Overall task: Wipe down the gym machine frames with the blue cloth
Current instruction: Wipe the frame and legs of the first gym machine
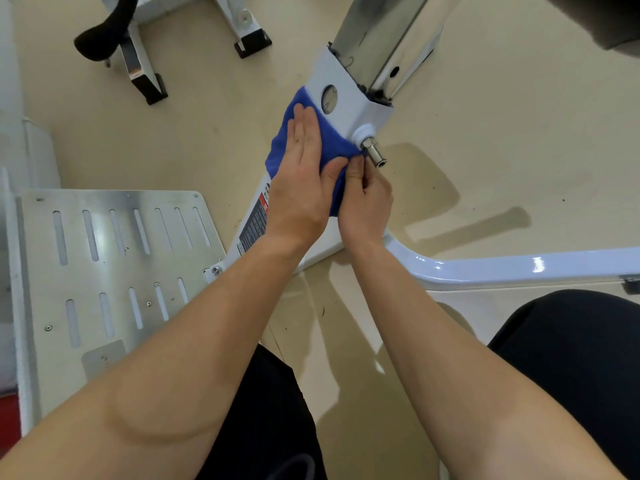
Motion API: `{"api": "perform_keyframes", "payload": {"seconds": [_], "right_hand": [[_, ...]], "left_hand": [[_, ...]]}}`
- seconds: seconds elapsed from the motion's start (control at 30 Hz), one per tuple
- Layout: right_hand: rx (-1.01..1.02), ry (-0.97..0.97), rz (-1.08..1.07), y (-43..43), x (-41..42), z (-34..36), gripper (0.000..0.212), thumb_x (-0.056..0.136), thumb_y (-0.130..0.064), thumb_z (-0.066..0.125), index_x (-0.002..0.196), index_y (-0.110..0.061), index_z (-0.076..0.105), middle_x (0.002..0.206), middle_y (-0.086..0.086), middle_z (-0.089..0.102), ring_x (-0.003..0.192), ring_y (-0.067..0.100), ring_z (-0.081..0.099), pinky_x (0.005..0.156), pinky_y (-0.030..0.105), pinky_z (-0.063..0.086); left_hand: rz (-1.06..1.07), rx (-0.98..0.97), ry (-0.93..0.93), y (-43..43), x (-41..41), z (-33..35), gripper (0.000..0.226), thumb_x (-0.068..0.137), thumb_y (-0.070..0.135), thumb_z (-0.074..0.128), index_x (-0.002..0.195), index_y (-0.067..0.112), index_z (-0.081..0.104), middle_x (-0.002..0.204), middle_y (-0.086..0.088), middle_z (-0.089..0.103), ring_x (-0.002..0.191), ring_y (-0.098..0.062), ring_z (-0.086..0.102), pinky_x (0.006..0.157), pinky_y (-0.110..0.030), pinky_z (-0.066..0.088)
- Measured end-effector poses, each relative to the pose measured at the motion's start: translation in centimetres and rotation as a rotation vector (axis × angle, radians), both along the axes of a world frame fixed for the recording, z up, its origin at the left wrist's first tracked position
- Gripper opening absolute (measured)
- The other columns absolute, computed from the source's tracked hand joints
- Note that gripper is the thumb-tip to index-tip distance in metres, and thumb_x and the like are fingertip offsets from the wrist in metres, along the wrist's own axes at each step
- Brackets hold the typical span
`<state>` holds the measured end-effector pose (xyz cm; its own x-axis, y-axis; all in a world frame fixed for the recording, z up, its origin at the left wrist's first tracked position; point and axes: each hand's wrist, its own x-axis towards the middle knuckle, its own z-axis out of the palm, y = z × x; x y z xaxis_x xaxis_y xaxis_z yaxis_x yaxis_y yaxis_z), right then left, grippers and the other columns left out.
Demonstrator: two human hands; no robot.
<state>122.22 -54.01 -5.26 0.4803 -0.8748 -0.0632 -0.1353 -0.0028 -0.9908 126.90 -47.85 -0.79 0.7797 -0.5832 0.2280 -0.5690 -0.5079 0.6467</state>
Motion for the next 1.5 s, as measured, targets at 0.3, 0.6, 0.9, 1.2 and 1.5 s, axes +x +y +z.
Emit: {"api": "perform_keyframes", "payload": {"seconds": [0.3,0.6,0.9,1.2,1.5], "right_hand": [[-0.017,0.047,0.038,2.7,-0.9,-2.2,0.039,0.099,-0.024,0.05,0.138,-0.026,0.053,0.117,-0.007,0.068,0.1,0.007,0.061,0.085,0.007,0.042],[0.108,0.035,0.058,5.3,-0.9,-3.3,0.022,0.103,-0.024,0.046,0.088,-0.021,0.062,0.079,-0.013,0.063,0.073,0.0,0.056,0.072,0.022,0.042],[0.207,0.031,0.019,6.0,1.1,-3.2,0.038,0.107,-0.032,0.03,0.098,-0.014,0.063,0.096,0.001,0.069,0.09,0.019,0.064,0.085,0.039,0.052],[0.215,0.149,0.206,9.2,0.8,-7.7,0.033,0.108,-0.032,0.029,0.106,-0.017,0.059,0.101,0.001,0.067,0.094,0.02,0.063,0.089,0.043,0.051],[0.123,0.022,0.161,7.9,1.3,-6.9,0.022,0.108,-0.022,0.027,0.103,-0.035,0.044,0.093,-0.024,0.055,0.083,-0.021,0.054,0.076,0.006,0.039]], "left_hand": [[-0.023,0.09,-0.075,4.4,-0.1,-4.3,0.063,0.103,0.025,0.043,0.153,-0.002,0.015,0.161,-0.02,0.017,0.15,-0.029,0.02,0.115,-0.048,0.033],[0.054,0.155,-0.06,6.3,0.4,-6.4,0.066,0.102,0.031,0.045,0.153,-0.001,0.018,0.16,-0.017,0.022,0.147,-0.026,0.026,0.11,-0.048,0.041],[-0.024,0.124,0.023,5.9,2.0,-6.1,0.065,0.104,0.026,0.041,0.155,0.001,0.008,0.164,-0.015,0.008,0.152,-0.025,0.008,0.12,-0.044,0.024],[0.004,0.171,0.101,10.3,2.0,-10.7,0.068,0.105,0.03,0.04,0.157,0.009,0.001,0.166,-0.006,-0.001,0.152,-0.013,0.0,0.122,-0.041,0.019],[-0.005,0.036,0.037,8.5,2.0,-10.6,0.073,0.102,0.046,0.028,0.154,-0.001,0.009,0.164,-0.017,0.009,0.152,-0.026,0.01,0.122,-0.039,0.019]]}}
